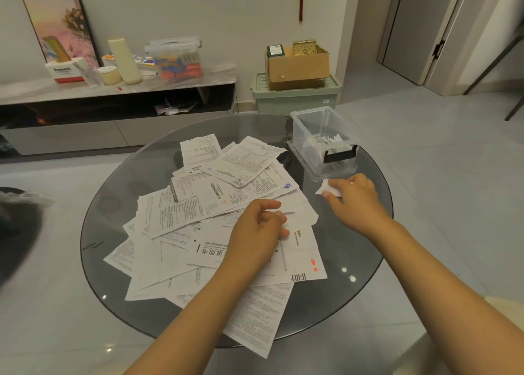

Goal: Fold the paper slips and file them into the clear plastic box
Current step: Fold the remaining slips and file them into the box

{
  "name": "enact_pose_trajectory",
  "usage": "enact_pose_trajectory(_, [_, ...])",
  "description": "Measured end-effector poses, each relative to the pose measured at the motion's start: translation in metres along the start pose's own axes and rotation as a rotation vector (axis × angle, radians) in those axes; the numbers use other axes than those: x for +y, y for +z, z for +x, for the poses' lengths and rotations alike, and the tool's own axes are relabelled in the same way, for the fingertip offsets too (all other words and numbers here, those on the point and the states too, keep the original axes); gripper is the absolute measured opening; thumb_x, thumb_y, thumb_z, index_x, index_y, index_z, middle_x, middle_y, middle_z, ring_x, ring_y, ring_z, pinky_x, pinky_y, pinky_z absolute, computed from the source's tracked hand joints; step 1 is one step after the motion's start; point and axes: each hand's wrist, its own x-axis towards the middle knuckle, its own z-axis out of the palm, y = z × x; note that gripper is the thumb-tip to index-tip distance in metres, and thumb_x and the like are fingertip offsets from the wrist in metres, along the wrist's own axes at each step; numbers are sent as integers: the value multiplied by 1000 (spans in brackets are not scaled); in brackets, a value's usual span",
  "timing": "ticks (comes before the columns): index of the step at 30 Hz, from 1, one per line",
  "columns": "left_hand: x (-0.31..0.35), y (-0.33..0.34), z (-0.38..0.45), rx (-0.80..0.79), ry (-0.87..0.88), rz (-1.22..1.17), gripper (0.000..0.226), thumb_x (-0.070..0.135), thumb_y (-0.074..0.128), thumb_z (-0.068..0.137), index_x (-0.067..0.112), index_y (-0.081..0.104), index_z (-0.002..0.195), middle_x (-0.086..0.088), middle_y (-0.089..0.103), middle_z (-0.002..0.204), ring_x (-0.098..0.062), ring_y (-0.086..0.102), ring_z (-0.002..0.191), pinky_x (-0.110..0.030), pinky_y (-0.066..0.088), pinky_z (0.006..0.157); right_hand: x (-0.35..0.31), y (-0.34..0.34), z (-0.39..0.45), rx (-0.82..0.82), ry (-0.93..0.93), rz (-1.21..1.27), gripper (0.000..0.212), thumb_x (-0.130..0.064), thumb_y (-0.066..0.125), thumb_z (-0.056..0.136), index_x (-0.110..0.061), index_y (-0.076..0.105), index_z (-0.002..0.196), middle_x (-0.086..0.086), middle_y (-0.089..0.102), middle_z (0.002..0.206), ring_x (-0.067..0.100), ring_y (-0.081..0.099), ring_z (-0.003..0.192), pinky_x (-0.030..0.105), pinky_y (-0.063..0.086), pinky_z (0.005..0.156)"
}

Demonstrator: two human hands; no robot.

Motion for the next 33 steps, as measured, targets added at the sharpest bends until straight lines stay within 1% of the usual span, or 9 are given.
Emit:
enact_pose_trajectory(2, [1,-1,0,-2,-5,-7,17,15,49,92,26,58,102,3,70,85,-19,68,81,-40,54,76,2,1,-1,-4,-35,-52,42,-31,42,96,-18,46,136,13,39,125,28,32,120,34,32,100])
enact_pose_trajectory(5, [2,-3,0,-2,-2,-11,17,15,50,92,26,58,102,2,70,84,-24,68,83,-41,55,74,3,-1,-1,11,-48,-55,41,-28,41,98,-20,46,137,12,40,125,27,33,119,32,33,98])
enact_pose_trajectory(11, [1,-4,-1,-12,3,9,15,17,50,92,27,57,101,3,70,82,-25,68,82,-43,56,76,2,0,-1,16,-61,-120,39,-33,35,99,-20,48,134,14,37,125,30,34,115,33,34,95])
enact_pose_trajectory(14, [1,-4,-2,-14,-3,14,15,17,51,92,28,57,101,4,70,80,-27,68,82,-45,56,77,1,0,0,45,-51,-116,39,-33,38,99,-19,49,133,15,40,127,33,37,113,34,34,95])
enact_pose_trajectory(19, [3,-7,-3,-7,-9,17,17,16,50,92,27,57,103,4,70,82,-30,67,84,-45,55,74,0,1,1,107,-45,-87,35,-34,47,95,-18,57,125,10,47,128,34,41,111,34,37,89])
enact_pose_trajectory(23, [3,-9,-4,-10,-6,34,18,15,49,93,27,56,105,5,69,85,-24,68,83,-42,55,73,3,1,1,131,-48,-16,36,-34,52,93,-18,60,124,10,48,123,31,43,112,32,37,89])
enact_pose_trajectory(26, [3,-10,-4,-9,-3,32,21,13,46,93,26,56,105,5,68,90,-14,68,79,-38,55,72,4,4,-3,164,-65,-72,38,-37,51,93,-23,58,126,7,48,121,27,40,113,33,40,87])
enact_pose_trajectory(28, [3,-10,-4,-7,-3,27,22,12,45,93,25,56,106,5,67,93,-10,68,78,-36,56,71,3,6,-5,202,-77,-165,38,-40,48,93,-26,57,127,5,48,125,26,38,112,35,41,84])
enact_pose_trajectory(33, [5,-10,-5,-14,3,36,19,15,48,93,27,56,104,5,67,87,-22,68,82,-40,55,72,1,7,-4,171,-81,-250,43,-38,40,96,-23,46,136,3,47,132,28,36,115,35,33,92])
